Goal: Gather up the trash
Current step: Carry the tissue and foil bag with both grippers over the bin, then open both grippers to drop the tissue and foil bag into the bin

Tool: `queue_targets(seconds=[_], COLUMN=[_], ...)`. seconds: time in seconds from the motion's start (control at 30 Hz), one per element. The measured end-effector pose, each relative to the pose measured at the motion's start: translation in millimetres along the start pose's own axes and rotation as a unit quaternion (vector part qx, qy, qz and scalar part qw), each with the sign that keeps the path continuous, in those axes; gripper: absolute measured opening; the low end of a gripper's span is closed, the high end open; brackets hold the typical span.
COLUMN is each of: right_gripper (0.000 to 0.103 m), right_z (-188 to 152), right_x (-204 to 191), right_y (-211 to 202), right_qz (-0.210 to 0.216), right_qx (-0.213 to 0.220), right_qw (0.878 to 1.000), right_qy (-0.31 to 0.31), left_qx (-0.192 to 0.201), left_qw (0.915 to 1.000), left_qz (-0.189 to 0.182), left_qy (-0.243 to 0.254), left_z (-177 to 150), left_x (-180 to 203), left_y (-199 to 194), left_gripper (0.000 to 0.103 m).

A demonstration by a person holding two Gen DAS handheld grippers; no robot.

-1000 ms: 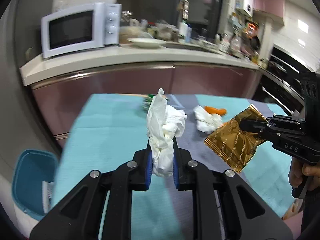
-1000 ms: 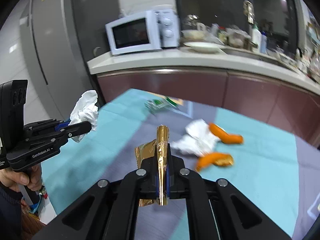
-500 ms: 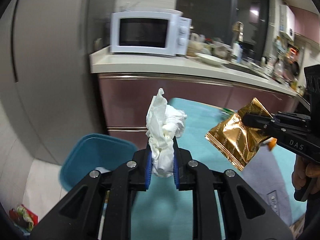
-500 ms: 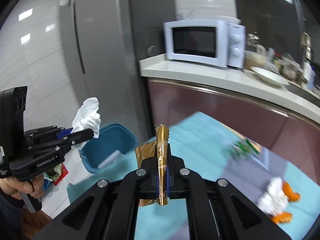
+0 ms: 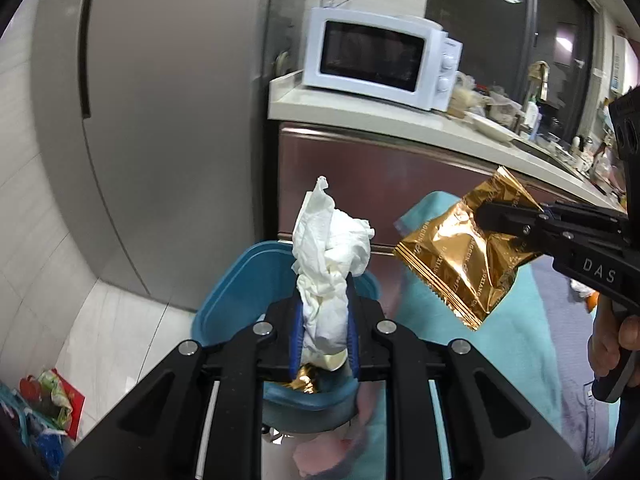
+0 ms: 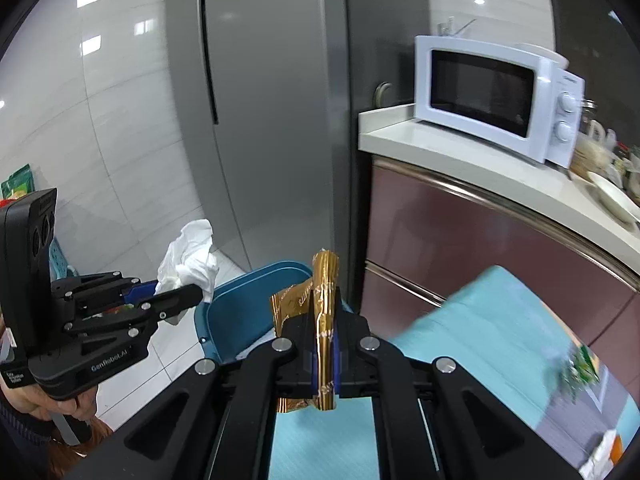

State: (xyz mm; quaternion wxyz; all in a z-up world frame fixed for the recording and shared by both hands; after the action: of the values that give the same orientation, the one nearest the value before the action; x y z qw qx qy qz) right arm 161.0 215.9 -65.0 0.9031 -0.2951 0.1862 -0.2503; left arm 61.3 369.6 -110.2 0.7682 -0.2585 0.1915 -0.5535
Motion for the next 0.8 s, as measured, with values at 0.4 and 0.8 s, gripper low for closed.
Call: queue_targets(seconds=[0.4, 0.8], right_gripper=[0.004, 0.006], right_z=[0.9, -21.4], right_x=[-23.2, -23.9], right_y=[72.9, 147.3], right_qz=[-0.003, -0.026], right_qx=[-0.055, -0.128], right_qw=[0.998, 0.991], right_qy=[-0.015, -0.024], left_qx=[-0.046, -0.090], left_qw=[0.9984, 0.9946], left_qz=[0.008, 0.012], left_qy=[-0.033, -0.050], left_z=[-28.4, -45.7], left_x=[-32.4, -40.6], left_y=[47.1, 113.1], left_gripper=[0.018, 0.021])
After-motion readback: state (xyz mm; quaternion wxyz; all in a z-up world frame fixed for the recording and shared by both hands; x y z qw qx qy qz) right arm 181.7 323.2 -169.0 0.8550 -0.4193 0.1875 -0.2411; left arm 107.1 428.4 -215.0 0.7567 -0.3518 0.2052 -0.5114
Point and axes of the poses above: each gripper's, at about its wrist camera, not at the fingertips, and y roughly the way its jaws point, x to its right, z to its top, the point moved 8 cm from there along y, roughly the way its jaws point, and after that the axes turned 9 degrees about y, right-handed, at the moved point
